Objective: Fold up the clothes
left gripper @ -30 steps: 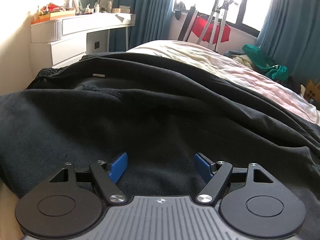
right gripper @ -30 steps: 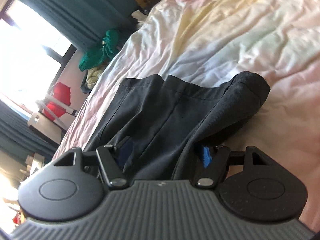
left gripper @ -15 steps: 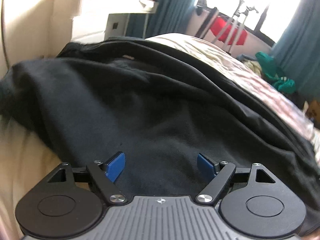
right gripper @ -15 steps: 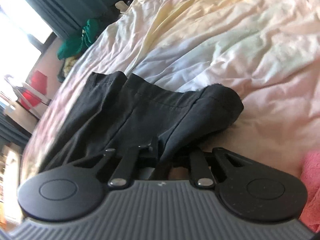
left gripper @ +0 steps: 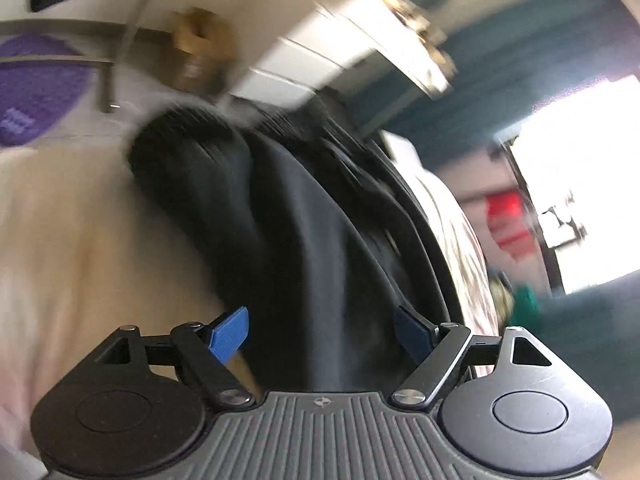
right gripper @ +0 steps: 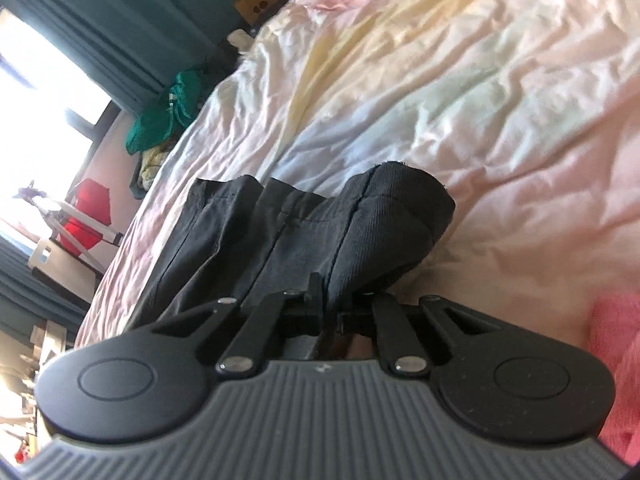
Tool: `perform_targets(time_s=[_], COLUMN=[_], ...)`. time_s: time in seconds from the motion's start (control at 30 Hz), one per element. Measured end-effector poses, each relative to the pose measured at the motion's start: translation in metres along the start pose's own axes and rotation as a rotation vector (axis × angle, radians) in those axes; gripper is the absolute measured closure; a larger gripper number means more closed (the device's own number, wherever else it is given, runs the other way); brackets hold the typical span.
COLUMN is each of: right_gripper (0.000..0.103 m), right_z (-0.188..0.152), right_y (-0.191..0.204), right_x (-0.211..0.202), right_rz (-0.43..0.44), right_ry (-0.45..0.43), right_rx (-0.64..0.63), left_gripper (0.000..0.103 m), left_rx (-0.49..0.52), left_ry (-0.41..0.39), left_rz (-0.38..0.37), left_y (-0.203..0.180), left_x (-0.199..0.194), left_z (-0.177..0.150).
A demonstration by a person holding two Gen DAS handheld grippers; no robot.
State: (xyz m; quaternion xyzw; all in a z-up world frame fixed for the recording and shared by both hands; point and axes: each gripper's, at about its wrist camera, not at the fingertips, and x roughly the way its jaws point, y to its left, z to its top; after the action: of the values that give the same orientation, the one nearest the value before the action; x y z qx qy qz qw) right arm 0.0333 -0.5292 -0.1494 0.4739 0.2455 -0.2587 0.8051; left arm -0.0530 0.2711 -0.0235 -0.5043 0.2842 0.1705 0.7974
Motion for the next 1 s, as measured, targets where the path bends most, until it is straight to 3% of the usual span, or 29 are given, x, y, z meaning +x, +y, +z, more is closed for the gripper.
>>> perform_targets(time_s=[0.13,0.23,0.33,0.53,0.73,0.83,0.93,1.0], right_gripper=[0.093,0.092,0.092,0.090,0.089,0.092,0.095,0.095], right_z=[-0.001,0.000,0.000,0.002,0.001,0.000,0.001,0.000], right_y=[-0.007,-0.013,-0.018,-0.022,-0.018,-0.015,-0.011,-0.007], right_x=[-0.013,-0.016,-0.008,0.018,0.031,0.028,0.017,0.009], right_rz=[0.023,0.019,0.013,0.003,-0.023,-0.024,-0.013,0.006], right_ry=[-0.010,-0.009,0.007,0.045,0.046,0.015,-0.036,-0.071], right_rx=[0.077,0.121,0.185,0.279,0.295,0.268,0.240,0.229], left_gripper=[0.021,0.021,0.021,0.023,0.057,0.085,0.089,0.091], left_rx=[-0.039,-0.097,-0.152,-0.181,-0.152,-0.104,-0.055,-0.050], left_ry=[0.004,0.042,0.090,0.093,0.048,0.022,-0.011,-0.036], left_rz=[-0.009,-0.062,-0.104,-0.123,-0.128,-0.121,-0.111,-0.147], left_y=[0.016,0.033,0.047,0.055,0.049,0.041,0.031,0.027], left_x=[0.004,0.021,0.034,0.054,0.055,0.053,0.047,0.039], left_z=[0.023,0.032,0.035,0.037,0.032,0.030,0.027,0.025])
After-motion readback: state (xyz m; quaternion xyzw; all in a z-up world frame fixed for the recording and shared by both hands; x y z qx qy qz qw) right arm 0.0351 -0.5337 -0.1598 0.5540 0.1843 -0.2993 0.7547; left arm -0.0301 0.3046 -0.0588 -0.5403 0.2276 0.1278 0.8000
